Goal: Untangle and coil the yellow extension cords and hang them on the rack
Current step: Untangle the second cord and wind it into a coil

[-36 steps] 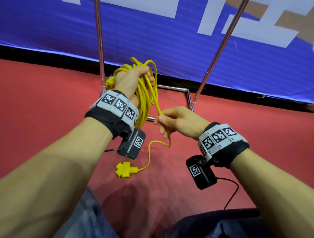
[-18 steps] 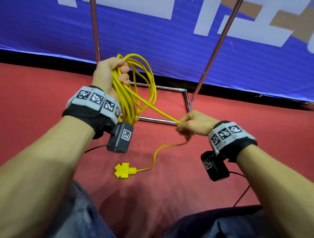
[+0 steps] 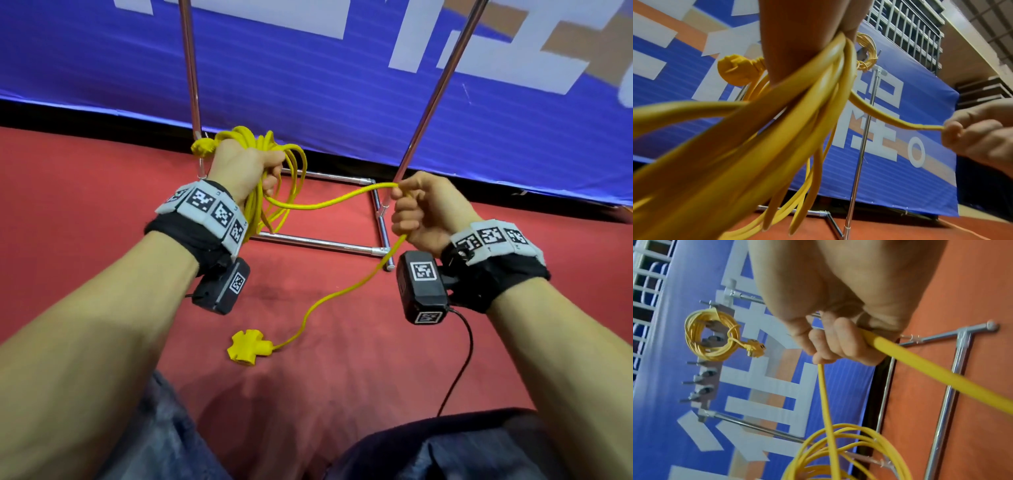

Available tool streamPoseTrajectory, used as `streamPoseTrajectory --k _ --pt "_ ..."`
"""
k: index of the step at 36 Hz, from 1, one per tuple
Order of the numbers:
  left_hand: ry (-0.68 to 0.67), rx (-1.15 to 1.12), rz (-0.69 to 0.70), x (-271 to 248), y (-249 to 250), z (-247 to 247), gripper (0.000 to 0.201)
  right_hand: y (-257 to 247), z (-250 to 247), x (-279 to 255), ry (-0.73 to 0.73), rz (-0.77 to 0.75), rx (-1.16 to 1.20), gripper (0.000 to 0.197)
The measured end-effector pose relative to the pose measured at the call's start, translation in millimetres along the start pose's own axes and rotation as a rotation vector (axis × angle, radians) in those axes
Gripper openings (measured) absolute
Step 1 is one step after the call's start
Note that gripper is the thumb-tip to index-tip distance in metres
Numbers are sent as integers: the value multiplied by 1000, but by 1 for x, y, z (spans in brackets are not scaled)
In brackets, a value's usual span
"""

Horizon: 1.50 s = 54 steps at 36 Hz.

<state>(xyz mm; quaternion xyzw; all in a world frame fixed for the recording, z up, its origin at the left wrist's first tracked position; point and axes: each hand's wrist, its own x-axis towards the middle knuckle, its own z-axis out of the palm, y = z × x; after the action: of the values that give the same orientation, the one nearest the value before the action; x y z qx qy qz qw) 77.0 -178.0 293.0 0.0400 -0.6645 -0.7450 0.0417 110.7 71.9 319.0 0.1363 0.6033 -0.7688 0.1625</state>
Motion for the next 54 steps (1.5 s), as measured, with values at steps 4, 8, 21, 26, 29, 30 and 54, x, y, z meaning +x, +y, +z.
streamPoseTrajectory --k 4,8,21,26,29,30,54 --pt "-19 141 46 -4 -5 6 33 -2 8 -5 -107 -36 305 30" --pt "-76 158 75 -14 -4 14 35 1 19 -6 -175 -137 235 27" --pt "-120 -64 -117 -32 -6 46 24 28 58 -6 -278 -381 -600 25" --pt "-21 -86 -77 -31 2 43 12 44 51 -4 -281 -223 -732 35" --pt "56 -192 -9 -22 7 33 22 59 36 -2 -348 -109 -850 24" --pt "77 -230 -10 -18 7 28 28 62 33 -1 -354 -102 -844 24" --pt "61 -275 -41 -10 12 22 26 85 18 13 -291 -165 -1163 26"
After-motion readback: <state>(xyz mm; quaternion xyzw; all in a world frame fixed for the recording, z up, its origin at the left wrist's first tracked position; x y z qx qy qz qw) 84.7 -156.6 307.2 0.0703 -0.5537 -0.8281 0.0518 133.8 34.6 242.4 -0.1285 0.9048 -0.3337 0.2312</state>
